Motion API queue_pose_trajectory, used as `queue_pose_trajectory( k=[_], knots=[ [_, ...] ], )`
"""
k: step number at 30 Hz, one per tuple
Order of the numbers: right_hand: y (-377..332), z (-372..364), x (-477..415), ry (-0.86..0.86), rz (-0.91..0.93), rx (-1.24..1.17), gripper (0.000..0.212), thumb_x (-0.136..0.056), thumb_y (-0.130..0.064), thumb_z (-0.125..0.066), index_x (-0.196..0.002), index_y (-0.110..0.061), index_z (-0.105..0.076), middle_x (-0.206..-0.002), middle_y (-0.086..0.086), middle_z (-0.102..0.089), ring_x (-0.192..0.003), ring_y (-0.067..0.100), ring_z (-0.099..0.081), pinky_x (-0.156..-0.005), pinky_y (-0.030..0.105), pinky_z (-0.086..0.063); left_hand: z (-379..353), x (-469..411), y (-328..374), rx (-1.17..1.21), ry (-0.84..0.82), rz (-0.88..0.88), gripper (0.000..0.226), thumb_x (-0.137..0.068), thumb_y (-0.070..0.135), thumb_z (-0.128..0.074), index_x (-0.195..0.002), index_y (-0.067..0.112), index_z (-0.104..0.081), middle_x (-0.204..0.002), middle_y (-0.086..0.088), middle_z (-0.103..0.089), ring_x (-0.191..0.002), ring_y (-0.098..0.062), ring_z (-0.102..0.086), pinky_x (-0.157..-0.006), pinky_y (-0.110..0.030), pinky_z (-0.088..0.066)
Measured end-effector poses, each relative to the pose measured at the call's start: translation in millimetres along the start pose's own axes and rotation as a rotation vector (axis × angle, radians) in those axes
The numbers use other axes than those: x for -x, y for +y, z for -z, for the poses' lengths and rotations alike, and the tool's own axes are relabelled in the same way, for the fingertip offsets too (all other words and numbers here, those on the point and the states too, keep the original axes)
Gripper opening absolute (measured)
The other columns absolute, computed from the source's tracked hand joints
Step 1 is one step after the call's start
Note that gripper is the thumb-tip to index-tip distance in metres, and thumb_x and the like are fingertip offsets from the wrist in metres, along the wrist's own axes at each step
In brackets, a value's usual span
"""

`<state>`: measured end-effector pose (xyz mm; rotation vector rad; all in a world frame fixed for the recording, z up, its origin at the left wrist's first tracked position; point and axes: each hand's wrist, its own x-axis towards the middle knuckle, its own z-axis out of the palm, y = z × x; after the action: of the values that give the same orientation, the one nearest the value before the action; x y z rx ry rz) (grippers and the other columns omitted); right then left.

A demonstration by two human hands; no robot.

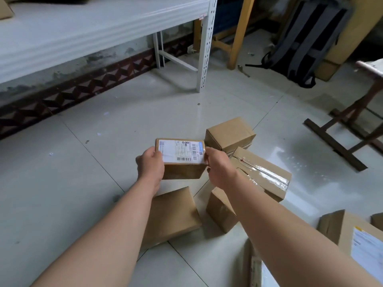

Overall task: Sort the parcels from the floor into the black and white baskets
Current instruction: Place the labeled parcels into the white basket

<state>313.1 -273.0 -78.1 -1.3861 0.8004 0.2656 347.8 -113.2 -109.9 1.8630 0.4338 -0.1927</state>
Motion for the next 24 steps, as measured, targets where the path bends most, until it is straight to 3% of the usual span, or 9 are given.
queue_pose_trajectory(
  k=[1,3,5,7,9,13,16,20,24],
  knots=[
    [-9,8,7,0.013,0.043,-0.022,0.034,-0.100,-0.013,-0.039,-0.076,-0.010,-0.062,-0.069,-0.003,-0.063,-0.063,0.008,-0.052,-0.060,0.018,-0.036,-1,6,17,0.049,0.006,-0.061,0.031,-0.091,0.022,-0.035,-0.098,0.021,-0.065,-0.117,-0.007,-0.059,-0.093,-0.019,-0.061,-0.066,-0.022,-0.044],
    [-23,24,23,0.043,0.139,-0.061,0.034,-0.097,-0.017,-0.042,-0.070,-0.015,-0.061,-0.070,-0.001,-0.061,-0.066,0.012,-0.048,-0.069,0.024,-0.035,-5,23,49,0.152,0.010,-0.178,0.029,-0.096,0.017,-0.038,-0.107,0.025,-0.064,-0.116,-0.001,-0.059,-0.092,-0.014,-0.057,-0.066,-0.020,-0.044],
    [-32,45,43,0.096,0.215,-0.109,0.032,-0.097,-0.017,-0.041,-0.070,-0.014,-0.058,-0.076,0.005,-0.060,-0.069,0.015,-0.050,-0.070,0.029,-0.036,-13,43,78,0.224,-0.025,-0.233,0.033,-0.098,0.020,-0.041,-0.126,0.024,-0.058,-0.117,0.003,-0.060,-0.100,-0.014,-0.058,-0.078,-0.022,-0.047],
    [-39,73,66,0.115,0.232,-0.208,0.029,-0.098,-0.012,-0.038,-0.073,-0.011,-0.053,-0.070,0.006,-0.057,-0.062,0.015,-0.050,-0.064,0.026,-0.039,-29,62,96,0.255,-0.090,-0.274,0.036,-0.098,0.025,-0.041,-0.132,0.027,-0.052,-0.122,0.004,-0.061,-0.109,-0.016,-0.059,-0.095,-0.032,-0.050],
    [-41,106,88,0.151,0.247,-0.239,0.027,-0.098,-0.012,-0.037,-0.077,-0.008,-0.053,-0.072,0.007,-0.058,-0.067,0.017,-0.054,-0.068,0.028,-0.045,-48,88,109,0.259,-0.159,-0.308,0.038,-0.097,0.025,-0.041,-0.134,0.027,-0.050,-0.127,0.003,-0.060,-0.113,-0.016,-0.058,-0.101,-0.037,-0.048],
    [-26,183,127,0.273,0.267,-0.113,0.024,-0.102,-0.025,-0.036,-0.104,-0.015,-0.058,-0.090,0.015,-0.063,-0.081,0.026,-0.061,-0.085,0.041,-0.054,-95,143,120,0.223,-0.301,-0.356,0.038,-0.100,0.022,-0.039,-0.138,0.024,-0.047,-0.126,0.003,-0.056,-0.110,-0.014,-0.057,-0.087,-0.025,-0.051],
    [-4,240,161,0.323,0.207,-0.076,0.028,-0.099,-0.030,-0.039,-0.106,-0.016,-0.063,-0.092,0.013,-0.059,-0.068,0.023,-0.062,-0.071,0.034,-0.056,-136,187,113,0.175,-0.418,-0.341,0.036,-0.096,0.021,-0.047,-0.131,0.019,-0.051,-0.119,0.001,-0.058,-0.109,-0.020,-0.058,-0.096,-0.034,-0.048],
    [41,303,204,0.386,0.088,-0.108,0.031,-0.101,-0.034,-0.036,-0.099,-0.009,-0.055,-0.087,0.013,-0.056,-0.052,0.022,-0.058,-0.054,0.031,-0.052,-185,237,76,0.099,-0.581,-0.161,0.027,-0.079,0.033,-0.052,-0.104,0.022,-0.053,-0.112,-0.010,-0.064,-0.099,-0.030,-0.062,-0.092,-0.048,-0.050],
    [102,333,231,0.401,-0.075,-0.076,0.035,-0.101,-0.041,-0.038,-0.091,-0.009,-0.051,-0.075,0.018,-0.061,-0.044,0.024,-0.060,-0.044,0.026,-0.050,-215,279,34,-0.030,-0.756,-0.142,0.022,-0.091,0.029,-0.050,-0.111,0.022,-0.055,-0.110,-0.008,-0.066,-0.100,-0.027,-0.064,-0.091,-0.045,-0.051]
  ],
)
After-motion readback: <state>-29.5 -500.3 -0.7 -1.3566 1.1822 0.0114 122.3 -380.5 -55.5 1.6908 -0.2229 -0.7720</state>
